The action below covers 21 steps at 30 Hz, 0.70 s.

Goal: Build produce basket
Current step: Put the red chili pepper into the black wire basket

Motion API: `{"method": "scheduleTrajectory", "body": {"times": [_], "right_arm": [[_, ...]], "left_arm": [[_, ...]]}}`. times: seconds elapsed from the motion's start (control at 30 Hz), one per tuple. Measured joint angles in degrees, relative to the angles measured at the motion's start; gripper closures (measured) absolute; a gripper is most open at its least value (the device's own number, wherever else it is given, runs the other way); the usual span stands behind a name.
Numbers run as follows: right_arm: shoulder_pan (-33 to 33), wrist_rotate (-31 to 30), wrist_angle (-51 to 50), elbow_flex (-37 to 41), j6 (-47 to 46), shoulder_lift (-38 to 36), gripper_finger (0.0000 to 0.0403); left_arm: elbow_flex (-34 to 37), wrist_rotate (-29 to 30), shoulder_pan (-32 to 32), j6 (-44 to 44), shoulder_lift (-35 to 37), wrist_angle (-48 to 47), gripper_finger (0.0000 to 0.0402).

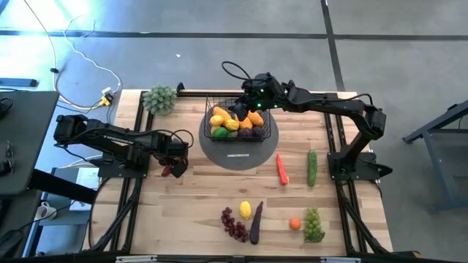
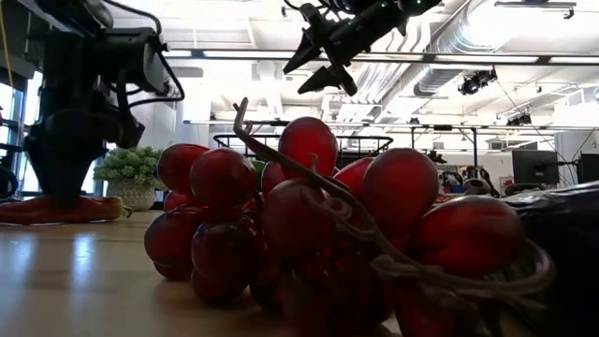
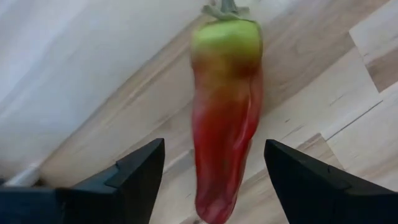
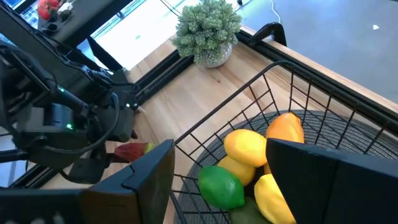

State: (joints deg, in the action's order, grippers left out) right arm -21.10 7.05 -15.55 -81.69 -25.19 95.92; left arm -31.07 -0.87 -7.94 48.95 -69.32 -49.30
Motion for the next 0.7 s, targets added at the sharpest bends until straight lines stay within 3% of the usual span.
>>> {"method": "scheduleTrajectory", "body": {"times": [0.2,0.53,0.7], "right_arm": [[0.02,0.0,-0.09,0.0,-0.24,0.0,0.0169],[0.02,-0.02,-0.09,0.0,-0.26,0.0,0.0169],[0.02,-0.03,-0.11,0.0,-1.37,0.0,0.0169]], "left_arm": [[2.82,-1.46,0.0,-0.09,0.0,3.39,0.0197],[3.19,-1.85,0.0,-5.31,0.0,8.0,0.0346],[3.17,-4.76,-0.31,-5.7,0.0,11.88,0.035]]}}
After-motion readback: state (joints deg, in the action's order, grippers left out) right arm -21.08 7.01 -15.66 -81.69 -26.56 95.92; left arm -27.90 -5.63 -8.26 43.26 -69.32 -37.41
